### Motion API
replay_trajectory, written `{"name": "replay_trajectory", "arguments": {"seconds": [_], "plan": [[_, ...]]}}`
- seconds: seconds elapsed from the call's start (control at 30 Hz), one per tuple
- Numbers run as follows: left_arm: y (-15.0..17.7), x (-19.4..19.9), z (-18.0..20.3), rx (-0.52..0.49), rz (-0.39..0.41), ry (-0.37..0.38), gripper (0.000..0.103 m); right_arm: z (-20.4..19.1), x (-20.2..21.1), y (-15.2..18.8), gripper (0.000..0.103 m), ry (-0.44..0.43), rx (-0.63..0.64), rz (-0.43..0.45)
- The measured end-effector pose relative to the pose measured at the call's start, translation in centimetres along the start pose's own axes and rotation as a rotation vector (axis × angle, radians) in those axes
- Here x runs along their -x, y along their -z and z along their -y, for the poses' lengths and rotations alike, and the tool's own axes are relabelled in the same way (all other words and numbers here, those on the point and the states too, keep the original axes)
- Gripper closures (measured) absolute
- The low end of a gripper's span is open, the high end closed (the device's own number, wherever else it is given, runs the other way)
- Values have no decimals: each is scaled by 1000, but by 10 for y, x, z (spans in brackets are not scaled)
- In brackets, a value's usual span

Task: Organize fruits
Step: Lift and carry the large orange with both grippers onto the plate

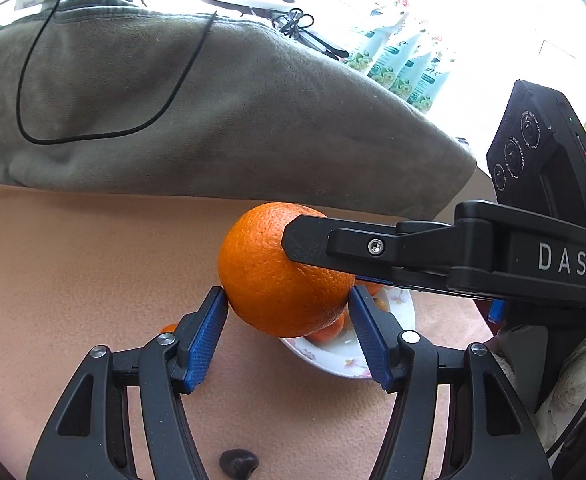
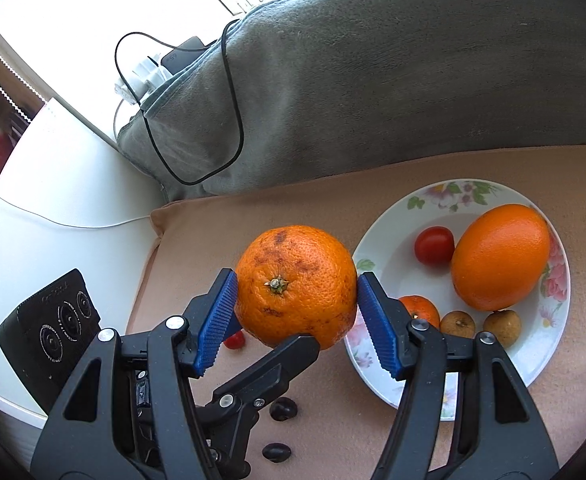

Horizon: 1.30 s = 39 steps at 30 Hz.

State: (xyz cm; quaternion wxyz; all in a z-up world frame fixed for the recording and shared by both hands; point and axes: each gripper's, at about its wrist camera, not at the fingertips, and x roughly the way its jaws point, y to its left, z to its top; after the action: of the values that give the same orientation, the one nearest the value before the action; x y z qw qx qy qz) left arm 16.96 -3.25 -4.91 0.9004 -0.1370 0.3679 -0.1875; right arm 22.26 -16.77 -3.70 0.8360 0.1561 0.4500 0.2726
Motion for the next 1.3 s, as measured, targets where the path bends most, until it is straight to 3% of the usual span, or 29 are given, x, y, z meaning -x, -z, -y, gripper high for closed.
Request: {"name": "replay_trajectory", "arguments": {"seconds": [0.5, 1.3], "plan": [[-4, -34, 9, -17, -49, -4, 41, 26, -6, -10, 38, 50, -25, -1], [2, -28, 22, -81, -47, 1, 42, 34, 5, -16, 39, 117, -12, 39]]}}
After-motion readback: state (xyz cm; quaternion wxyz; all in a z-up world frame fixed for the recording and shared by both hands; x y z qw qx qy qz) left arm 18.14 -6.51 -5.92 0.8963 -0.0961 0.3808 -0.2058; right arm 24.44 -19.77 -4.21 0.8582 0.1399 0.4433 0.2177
